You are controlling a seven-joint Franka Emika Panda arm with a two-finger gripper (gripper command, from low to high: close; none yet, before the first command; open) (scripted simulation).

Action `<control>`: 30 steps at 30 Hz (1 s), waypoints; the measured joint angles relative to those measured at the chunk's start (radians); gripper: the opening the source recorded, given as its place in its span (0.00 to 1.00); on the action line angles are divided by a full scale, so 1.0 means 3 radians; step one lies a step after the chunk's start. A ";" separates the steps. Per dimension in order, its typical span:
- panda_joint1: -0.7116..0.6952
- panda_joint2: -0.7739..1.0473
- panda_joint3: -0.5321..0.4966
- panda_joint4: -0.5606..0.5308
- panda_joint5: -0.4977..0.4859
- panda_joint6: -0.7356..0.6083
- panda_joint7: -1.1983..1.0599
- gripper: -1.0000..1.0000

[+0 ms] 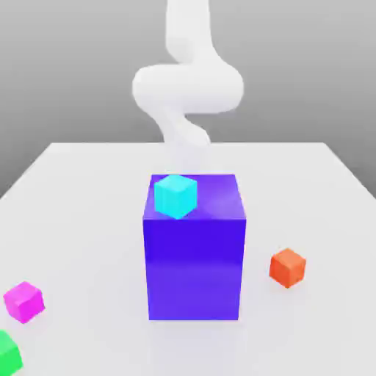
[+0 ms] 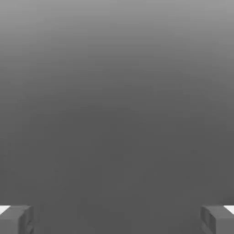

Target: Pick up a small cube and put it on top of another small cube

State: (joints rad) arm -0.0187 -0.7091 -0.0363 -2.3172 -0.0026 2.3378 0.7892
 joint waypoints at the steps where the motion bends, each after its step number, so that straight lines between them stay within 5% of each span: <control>1: -0.0025 0.0130 -0.0056 -0.0025 -0.0005 0.0054 -0.0014 0.50; 19: -0.0610 0.2317 -0.0978 -0.0434 0.0396 0.0957 -0.0609 0.50; 26: -0.1014 0.3190 -0.1007 -0.0567 0.0744 0.1307 -0.0972 0.50; 30: -0.1287 0.3674 -0.0716 -0.0480 0.1043 0.1644 -0.1207 0.50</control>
State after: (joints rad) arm -0.4049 0.3931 -0.2510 -2.4613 0.3102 2.8310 0.4270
